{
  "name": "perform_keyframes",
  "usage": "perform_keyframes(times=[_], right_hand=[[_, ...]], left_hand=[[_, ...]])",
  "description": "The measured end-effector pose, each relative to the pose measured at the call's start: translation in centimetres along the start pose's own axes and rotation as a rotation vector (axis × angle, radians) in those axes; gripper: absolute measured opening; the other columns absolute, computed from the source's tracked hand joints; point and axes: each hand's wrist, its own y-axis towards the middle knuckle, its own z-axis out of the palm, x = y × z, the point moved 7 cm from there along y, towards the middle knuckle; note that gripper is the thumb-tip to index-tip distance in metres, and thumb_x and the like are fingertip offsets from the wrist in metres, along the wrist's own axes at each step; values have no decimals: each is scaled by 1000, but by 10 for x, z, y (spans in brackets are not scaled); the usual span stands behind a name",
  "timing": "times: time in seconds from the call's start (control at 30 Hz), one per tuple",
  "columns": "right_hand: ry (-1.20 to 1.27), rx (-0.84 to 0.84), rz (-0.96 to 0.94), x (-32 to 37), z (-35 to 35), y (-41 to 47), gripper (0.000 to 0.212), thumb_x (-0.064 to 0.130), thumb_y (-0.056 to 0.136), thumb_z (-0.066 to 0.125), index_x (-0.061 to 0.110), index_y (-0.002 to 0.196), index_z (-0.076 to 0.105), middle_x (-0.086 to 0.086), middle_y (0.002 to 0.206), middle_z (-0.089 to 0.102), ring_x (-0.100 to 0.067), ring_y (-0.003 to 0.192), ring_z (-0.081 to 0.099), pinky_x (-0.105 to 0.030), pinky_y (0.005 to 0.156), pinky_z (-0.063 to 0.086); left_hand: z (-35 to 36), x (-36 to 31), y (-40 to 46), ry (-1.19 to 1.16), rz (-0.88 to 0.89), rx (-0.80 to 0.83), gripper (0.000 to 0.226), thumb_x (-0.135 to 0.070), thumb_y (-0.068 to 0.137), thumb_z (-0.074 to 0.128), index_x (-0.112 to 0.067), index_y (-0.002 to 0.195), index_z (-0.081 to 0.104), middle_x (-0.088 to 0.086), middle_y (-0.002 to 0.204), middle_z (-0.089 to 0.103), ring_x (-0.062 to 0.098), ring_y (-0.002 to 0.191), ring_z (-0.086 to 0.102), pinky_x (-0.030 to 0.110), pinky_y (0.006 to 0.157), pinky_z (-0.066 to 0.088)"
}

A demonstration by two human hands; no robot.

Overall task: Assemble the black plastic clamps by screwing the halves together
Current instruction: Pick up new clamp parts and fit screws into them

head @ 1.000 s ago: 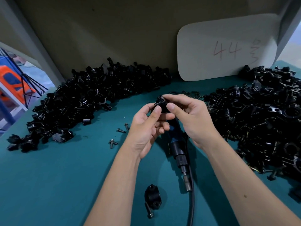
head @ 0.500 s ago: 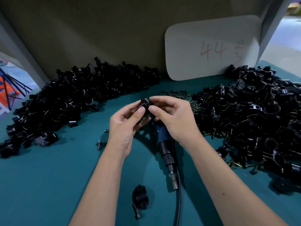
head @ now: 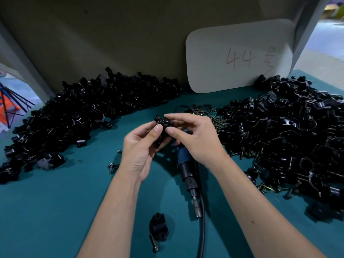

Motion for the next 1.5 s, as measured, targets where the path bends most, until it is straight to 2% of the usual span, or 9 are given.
perform_keyframes(times=[0.2, 0.3, 0.47, 0.57, 0.83, 1.0, 1.13, 1.33, 1.5], right_hand=[[64, -4, 17, 2, -4, 1, 29, 13, 83, 87, 17, 111, 79, -4, 93, 78, -20, 84, 74, -27, 61, 59], [137, -13, 41, 1, -5, 0, 24, 11, 85, 85, 13, 108, 78, -8, 96, 79, -22, 84, 75, -30, 61, 59], [223, -33, 77, 0, -6, -1, 19, 11, 84, 84, 16, 103, 79, -8, 100, 79, -25, 90, 76, -35, 62, 60], [204, -16, 88, 0, -5, -2, 20, 11, 83, 85, 20, 100, 80, -7, 100, 79, -25, 90, 76, -36, 63, 61], [145, -6, 77, 3, -5, -3, 21, 14, 82, 87, 24, 99, 80, -4, 96, 80, -18, 88, 76, -28, 60, 59], [36, -13, 34, 6, -8, -3, 23, 20, 80, 89, 26, 101, 80, 1, 96, 80, -17, 91, 77, -31, 59, 60], [70, -2, 52, 4, -8, -3, 23, 16, 81, 89, 23, 101, 80, -1, 95, 80, -17, 89, 77, -29, 60, 60], [145, -23, 77, 2, -8, -2, 24, 8, 82, 87, 14, 103, 79, -5, 96, 80, -22, 88, 78, -28, 61, 60], [25, -25, 70, 6, -14, -1, 15, 15, 84, 86, 14, 98, 81, -3, 89, 80, -22, 82, 77, -31, 59, 62]], left_hand=[[3, 7, -1, -28, -13, -2, 28, -17, 81, 72, -2, 105, 75, 12, 101, 78, 20, 93, 76, 29, 77, 61], [5, 9, 0, -80, -11, -2, 27, -17, 80, 73, -4, 103, 75, 10, 101, 79, 19, 94, 76, 28, 77, 61], [3, 8, 2, -132, -3, -20, 26, -19, 80, 74, -8, 104, 76, 8, 102, 79, 17, 94, 76, 26, 78, 61], [1, 7, 2, -100, -11, -18, 29, -20, 79, 76, -8, 106, 76, 8, 102, 79, 17, 93, 76, 26, 78, 61], [5, 5, 1, -73, -8, 15, 34, -15, 74, 75, -4, 106, 73, 7, 97, 79, 17, 90, 76, 27, 77, 61], [5, 7, 1, -55, -19, 20, 35, -17, 74, 76, -2, 105, 72, 9, 97, 78, 18, 91, 75, 27, 77, 61], [4, 9, 1, -74, -38, 12, 32, -16, 75, 76, -4, 105, 73, 8, 99, 78, 17, 92, 75, 27, 77, 61], [4, 12, 1, -117, -61, 0, 18, -15, 77, 75, -11, 94, 78, 6, 96, 78, 15, 89, 76, 25, 74, 61], [4, 10, 0, -81, -54, 20, 10, -15, 80, 74, -17, 86, 82, 6, 96, 79, 16, 89, 76, 25, 75, 61]])
